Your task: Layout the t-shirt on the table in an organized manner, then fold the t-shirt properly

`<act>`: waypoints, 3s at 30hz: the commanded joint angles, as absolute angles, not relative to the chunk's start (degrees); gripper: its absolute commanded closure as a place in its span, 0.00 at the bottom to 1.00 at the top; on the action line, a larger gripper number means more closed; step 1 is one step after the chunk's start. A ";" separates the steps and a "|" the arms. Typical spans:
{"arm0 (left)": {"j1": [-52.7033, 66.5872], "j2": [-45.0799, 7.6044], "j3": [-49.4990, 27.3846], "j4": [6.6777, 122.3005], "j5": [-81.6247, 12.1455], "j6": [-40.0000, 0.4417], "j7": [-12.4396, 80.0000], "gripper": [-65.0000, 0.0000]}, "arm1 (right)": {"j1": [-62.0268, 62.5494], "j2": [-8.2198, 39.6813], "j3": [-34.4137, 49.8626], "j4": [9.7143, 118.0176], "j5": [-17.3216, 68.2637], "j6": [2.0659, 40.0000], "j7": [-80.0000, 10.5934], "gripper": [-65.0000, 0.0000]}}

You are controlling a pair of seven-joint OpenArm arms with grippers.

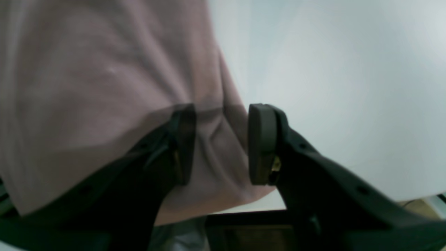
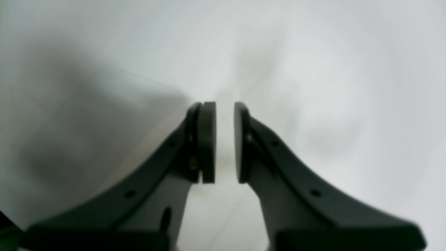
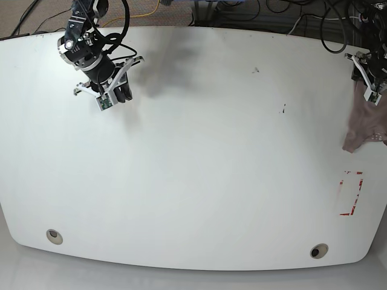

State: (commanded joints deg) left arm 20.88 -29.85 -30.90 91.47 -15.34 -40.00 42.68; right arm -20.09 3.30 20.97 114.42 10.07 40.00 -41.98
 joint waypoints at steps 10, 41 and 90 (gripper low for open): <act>15.25 -20.26 -26.33 105.01 -12.00 -40.00 41.54 0.65 | -22.11 3.82 22.20 113.98 7.69 40.00 -29.32 0.86; 67.30 -2.07 -17.89 112.04 -2.95 -37.93 9.89 0.65 | -63.69 0.31 30.37 103.08 12.53 40.00 5.05 0.87; 15.60 -6.90 -2.77 15.34 -2.24 -8.66 -2.86 0.64 | -23.25 9.36 5.41 19.65 6.73 30.02 17.71 0.86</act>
